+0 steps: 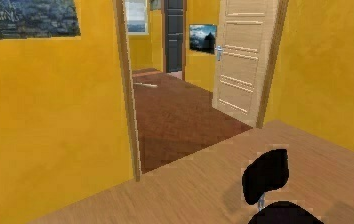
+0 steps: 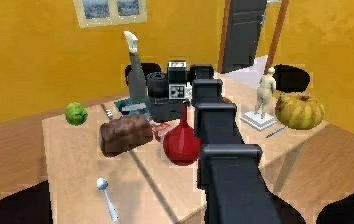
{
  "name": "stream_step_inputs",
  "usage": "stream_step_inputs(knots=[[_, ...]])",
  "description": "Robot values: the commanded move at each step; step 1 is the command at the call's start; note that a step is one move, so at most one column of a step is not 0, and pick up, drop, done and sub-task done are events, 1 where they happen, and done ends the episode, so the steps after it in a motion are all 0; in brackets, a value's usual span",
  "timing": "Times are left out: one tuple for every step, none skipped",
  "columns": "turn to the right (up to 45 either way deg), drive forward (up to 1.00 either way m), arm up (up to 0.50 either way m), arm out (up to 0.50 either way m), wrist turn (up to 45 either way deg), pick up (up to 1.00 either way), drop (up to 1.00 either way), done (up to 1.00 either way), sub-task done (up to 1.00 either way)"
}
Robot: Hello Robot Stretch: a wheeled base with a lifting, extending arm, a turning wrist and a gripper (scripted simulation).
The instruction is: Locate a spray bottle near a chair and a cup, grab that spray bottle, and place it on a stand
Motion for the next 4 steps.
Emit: stream_step_inputs(knots=[[0.0, 0.00, 0.00, 0.00, -45.0, 0.00, 0.00, 0.00, 0.00], [0.0, 0.00, 0.00, 0.00, -45.0, 0.00, 0.00, 0.00, 0.00], [0.0, 0.00, 0.00, 0.00, -15.0, 0.00, 0.00, 0.00, 0.00], [0.0, 0.00, 0.00, -0.24, 0.0, 0.00, 0.00, 0.00, 0.00]])
